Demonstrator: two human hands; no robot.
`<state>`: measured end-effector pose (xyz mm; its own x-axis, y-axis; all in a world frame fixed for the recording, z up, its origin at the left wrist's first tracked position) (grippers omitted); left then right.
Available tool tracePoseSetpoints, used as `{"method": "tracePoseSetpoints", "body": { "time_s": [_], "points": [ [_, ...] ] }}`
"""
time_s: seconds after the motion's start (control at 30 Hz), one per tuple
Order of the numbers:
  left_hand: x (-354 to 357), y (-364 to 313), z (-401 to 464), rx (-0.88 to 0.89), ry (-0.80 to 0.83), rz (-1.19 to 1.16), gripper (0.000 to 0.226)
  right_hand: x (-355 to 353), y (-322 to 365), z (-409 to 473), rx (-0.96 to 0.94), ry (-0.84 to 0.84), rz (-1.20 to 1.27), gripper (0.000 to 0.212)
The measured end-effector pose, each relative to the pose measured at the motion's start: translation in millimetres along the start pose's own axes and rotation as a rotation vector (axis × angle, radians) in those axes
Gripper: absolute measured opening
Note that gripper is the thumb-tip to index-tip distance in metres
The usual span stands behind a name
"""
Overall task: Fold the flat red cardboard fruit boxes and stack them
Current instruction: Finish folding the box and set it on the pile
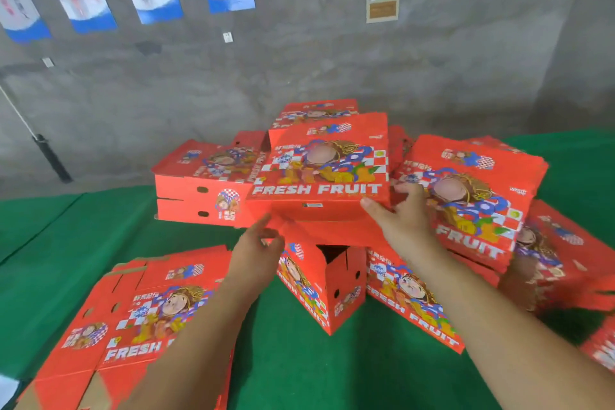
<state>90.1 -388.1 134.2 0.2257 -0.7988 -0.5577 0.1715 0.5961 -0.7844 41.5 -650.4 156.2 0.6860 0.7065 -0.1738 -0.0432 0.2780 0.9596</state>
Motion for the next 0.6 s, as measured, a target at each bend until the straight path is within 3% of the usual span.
{"method": "tracePoseSetpoints", "body": {
  "time_s": [0.13, 0.2, 0.3, 0.37, 0.43, 0.5, 0.6],
  "points": [
    [20.0, -3.3, 5.9, -0.005, -0.002, -0.225, 0.062, 14.5, -13.1, 6.3, 0.114, -0.004, 0.059, 0.042],
    [27.0, -10.3, 7.5, -0.042, 0.103, -0.310, 0.068, 24.1, -13.9, 9.5, 0.247, -0.001, 0.123, 0.029],
    [33.2, -14.3, 6.1, -0.132, 0.310, -0.277, 0.078, 39.9, -18.1, 6.8, 0.437, 0.170, 0.264, 0.051],
    [31.3, -11.9, 2.8, -0.151, 0.297, -0.256, 0.068, 45.2, -23.0, -6.0, 0.442, 0.291, 0.307, 0.080],
    [26.9, -7.4, -5.1, -0.165, 0.273, -0.290, 0.047, 46.7, -31.1, -24.1, 0.371, 0.342, 0.249, 0.093],
    [23.5, 0.2, -17.7, -0.219, 0.289, -0.365, 0.027, 49.3, -37.0, -46.3, 0.339, 0.336, 0.177, 0.078],
    [24.3, 15.5, -39.2, -0.323, 0.258, -0.476, 0.016, 65.2, -42.8, -84.6, 0.302, 0.407, 0.077, 0.053]
  ]
}}
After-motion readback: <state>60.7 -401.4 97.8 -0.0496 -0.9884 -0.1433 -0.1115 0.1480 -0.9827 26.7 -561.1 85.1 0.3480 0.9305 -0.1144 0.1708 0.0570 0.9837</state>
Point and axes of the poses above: each hand's wrist, its own z-axis towards the middle knuckle, its own x-axis out of the palm, y = z × x, the point moved 2 cm from there along z, towards the middle knuckle, and after that the axes turned 9 degrees about -y, right-handed, at the moved point
